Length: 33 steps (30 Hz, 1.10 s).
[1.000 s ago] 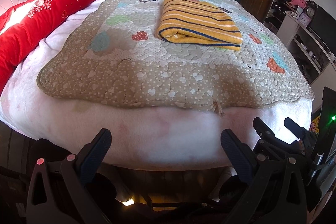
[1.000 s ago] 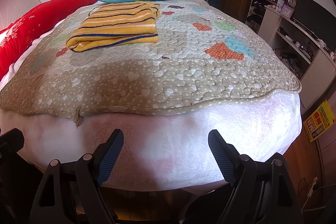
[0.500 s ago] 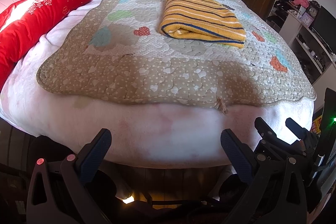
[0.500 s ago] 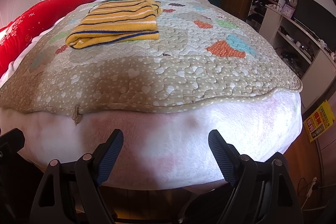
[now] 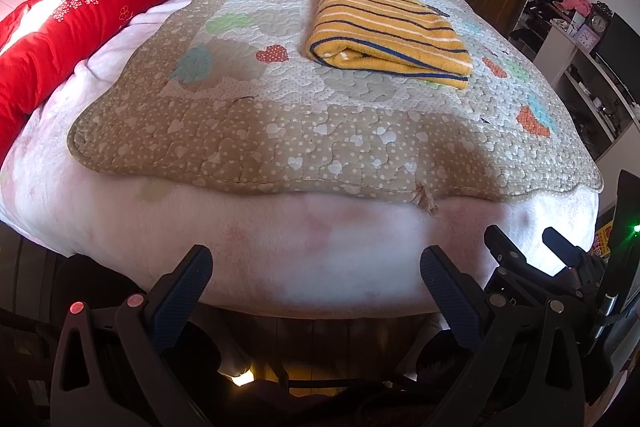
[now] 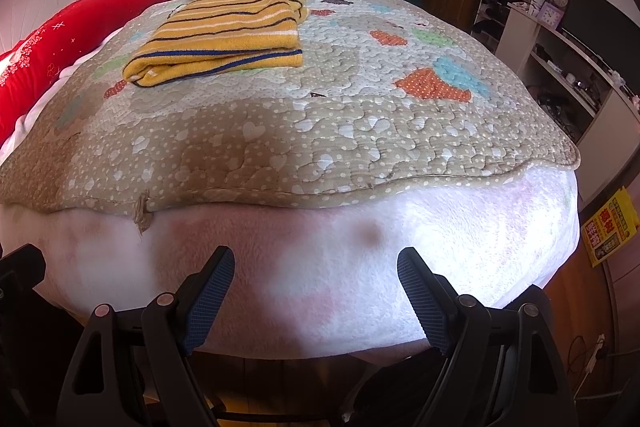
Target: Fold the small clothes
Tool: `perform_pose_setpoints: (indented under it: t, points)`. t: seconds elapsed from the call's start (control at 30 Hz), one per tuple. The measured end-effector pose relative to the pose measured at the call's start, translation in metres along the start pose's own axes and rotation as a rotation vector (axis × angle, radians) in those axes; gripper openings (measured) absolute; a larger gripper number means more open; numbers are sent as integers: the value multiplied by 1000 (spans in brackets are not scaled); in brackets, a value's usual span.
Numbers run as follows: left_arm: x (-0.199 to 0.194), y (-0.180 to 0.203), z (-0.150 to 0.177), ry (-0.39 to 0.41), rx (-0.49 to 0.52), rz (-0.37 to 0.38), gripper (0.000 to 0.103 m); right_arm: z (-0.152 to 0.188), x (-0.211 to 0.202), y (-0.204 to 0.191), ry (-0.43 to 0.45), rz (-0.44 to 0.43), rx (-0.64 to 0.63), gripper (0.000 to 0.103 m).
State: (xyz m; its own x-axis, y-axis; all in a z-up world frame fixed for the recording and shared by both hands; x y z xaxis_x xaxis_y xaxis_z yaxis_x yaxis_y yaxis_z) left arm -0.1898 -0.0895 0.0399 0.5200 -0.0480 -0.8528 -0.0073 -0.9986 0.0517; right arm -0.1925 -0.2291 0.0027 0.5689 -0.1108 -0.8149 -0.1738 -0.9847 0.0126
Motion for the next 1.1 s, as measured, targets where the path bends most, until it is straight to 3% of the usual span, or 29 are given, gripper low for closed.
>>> perform_pose_setpoints:
  t: [1.1]
  points:
    - [10,-7,-2,-39,-22,11,103,1,2,-7,-10,-3,-29,88]
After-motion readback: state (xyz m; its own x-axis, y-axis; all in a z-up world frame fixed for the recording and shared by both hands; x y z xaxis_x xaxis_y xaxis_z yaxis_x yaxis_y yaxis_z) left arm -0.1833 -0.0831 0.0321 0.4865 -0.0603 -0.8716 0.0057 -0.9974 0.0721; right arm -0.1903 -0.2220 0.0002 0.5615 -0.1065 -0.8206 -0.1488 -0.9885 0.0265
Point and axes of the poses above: each gripper's, at about its wrist camera, not at the fingertips, and x roughly the way its jaws point, y to its right, z to its underside, the point moved 1 cm from there along x, roughly the way its jaws point, and after that the axes turned 2 degrees about -z, right-handed, at the moved point
